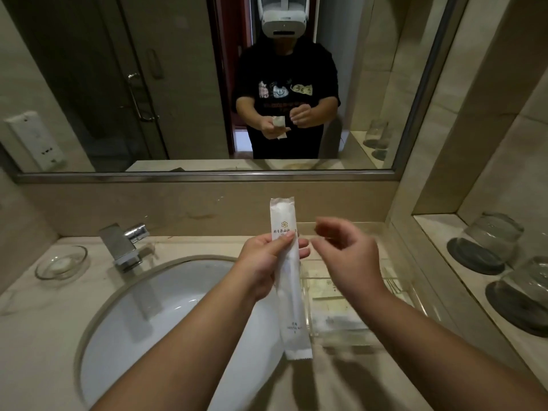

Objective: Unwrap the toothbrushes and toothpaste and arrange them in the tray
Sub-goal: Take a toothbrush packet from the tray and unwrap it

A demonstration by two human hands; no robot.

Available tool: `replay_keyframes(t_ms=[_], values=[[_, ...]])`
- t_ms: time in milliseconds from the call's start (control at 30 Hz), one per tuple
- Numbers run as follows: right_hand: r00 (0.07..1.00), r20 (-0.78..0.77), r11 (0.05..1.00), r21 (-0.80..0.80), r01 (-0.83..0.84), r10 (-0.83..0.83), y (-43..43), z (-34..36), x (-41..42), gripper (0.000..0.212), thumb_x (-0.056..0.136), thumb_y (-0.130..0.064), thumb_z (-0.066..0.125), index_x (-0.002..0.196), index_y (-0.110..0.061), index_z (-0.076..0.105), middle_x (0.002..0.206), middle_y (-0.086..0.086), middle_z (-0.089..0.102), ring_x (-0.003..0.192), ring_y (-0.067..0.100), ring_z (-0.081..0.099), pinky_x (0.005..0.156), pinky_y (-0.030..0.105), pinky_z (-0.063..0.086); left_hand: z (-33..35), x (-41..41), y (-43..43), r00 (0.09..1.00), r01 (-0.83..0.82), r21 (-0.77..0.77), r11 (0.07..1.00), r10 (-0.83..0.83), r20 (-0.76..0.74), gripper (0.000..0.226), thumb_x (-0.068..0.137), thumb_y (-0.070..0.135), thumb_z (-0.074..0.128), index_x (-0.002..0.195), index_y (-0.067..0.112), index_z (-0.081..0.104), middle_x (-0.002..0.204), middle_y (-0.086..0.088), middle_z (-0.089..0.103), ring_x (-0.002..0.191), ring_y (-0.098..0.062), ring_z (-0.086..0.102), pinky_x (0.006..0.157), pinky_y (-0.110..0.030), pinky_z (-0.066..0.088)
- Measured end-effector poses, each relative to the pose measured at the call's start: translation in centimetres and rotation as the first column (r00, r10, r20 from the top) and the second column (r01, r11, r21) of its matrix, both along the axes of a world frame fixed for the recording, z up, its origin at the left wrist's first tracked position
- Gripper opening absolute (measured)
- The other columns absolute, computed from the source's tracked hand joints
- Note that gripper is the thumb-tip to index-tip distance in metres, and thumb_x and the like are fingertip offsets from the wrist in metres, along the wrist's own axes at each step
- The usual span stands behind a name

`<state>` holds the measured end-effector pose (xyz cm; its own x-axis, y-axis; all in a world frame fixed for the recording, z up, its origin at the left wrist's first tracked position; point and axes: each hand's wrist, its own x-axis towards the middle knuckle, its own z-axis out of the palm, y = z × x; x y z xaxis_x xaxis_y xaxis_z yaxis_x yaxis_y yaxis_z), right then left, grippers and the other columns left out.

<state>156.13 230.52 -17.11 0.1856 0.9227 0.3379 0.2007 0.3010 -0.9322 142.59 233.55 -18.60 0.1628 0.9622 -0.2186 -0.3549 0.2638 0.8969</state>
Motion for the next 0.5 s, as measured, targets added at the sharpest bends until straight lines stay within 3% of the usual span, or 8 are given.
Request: replay_keyframes(t_ms=[67,133,200,267,400,500], values=[[0.933,-0.338,0.938,-0.268,-0.221,0.123,2.0,1.2,-0.3,0.033,0.076,-0.008,0.071,0.106,-0.020,0.063,0.094,-0.001,0.068,0.079,0.006,0.066,0.063,0.017,0.052,0.1,0.4,-0.5,1.000,0.017,0.026,1.000,-0.017,-0.002,0.016,0.088,0.013,0.058,0.085,0.001,0.069,0.072,-0.009,0.075,0.066,-0.018,0.072,0.064,-0.027,0.058],[0.851,-0.464,0.843,-0.331,-0.424,0.246,3.2,1.8,-0.6,0.026,0.080,-0.004,0.066,0.106,-0.003,0.063,0.079,0.007,0.067,0.058,0.011,0.063,0.044,0.019,0.046,0.2,0.8,-1.0,0.999,0.035,0.053,0.998,-0.034,-0.022,0.016,0.088,0.010,0.058,0.080,0.002,0.070,0.069,-0.009,0.074,0.063,-0.018,0.071,0.064,-0.027,0.058],[0.840,-0.453,0.794,-0.371,-0.481,0.297,3.6,1.9,-0.7,0.012,0.080,0.002,0.062,0.091,-0.001,0.066,0.060,0.008,0.065,0.042,0.012,0.056,0.035,0.017,0.039,0.3,0.9,-1.5,0.999,0.042,0.059,0.997,-0.041,-0.026,0.014,0.087,0.006,0.058,0.080,0.001,0.070,0.068,-0.009,0.074,0.062,-0.018,0.071,0.064,-0.026,0.059],[0.840,-0.465,0.784,-0.395,-0.479,0.279,3.9,2.0,-0.5,0.008,0.080,0.002,0.063,0.082,-0.005,0.064,0.052,0.005,0.065,0.039,0.013,0.057,0.034,0.017,0.040,0.3,0.7,-1.9,0.998,0.064,0.067,0.996,-0.063,-0.028,0.012,0.087,0.003,0.058,0.083,-0.001,0.068,0.068,-0.009,0.074,0.062,-0.017,0.071,0.065,-0.026,0.059],[0.856,-0.476,0.812,-0.408,-0.418,0.201,4.7,2.7,-0.1,0.015,0.082,-0.006,0.063,0.069,-0.010,0.058,0.047,-0.001,0.063,0.042,0.011,0.060,0.041,0.020,0.048,0.1,0.4,-3.0,0.987,0.151,0.067,0.986,-0.148,-0.060,0.010,0.084,-0.001,0.061,0.091,-0.005,0.066,0.074,-0.010,0.074,0.067,-0.018,0.071,0.072,-0.029,0.059],[0.882,-0.427,0.820,-0.421,-0.389,0.199,5.1,3.3,-0.1,0.018,0.082,-0.009,0.065,0.066,-0.011,0.057,0.047,-0.002,0.063,0.042,0.009,0.059,0.042,0.019,0.049,-0.3,0.3,-4.0,0.980,0.196,0.038,0.980,-0.195,-0.025,0.010,0.079,0.003,0.066,0.088,0.002,0.068,0.081,-0.011,0.075,0.072,-0.019,0.072,0.072,-0.030,0.059]])
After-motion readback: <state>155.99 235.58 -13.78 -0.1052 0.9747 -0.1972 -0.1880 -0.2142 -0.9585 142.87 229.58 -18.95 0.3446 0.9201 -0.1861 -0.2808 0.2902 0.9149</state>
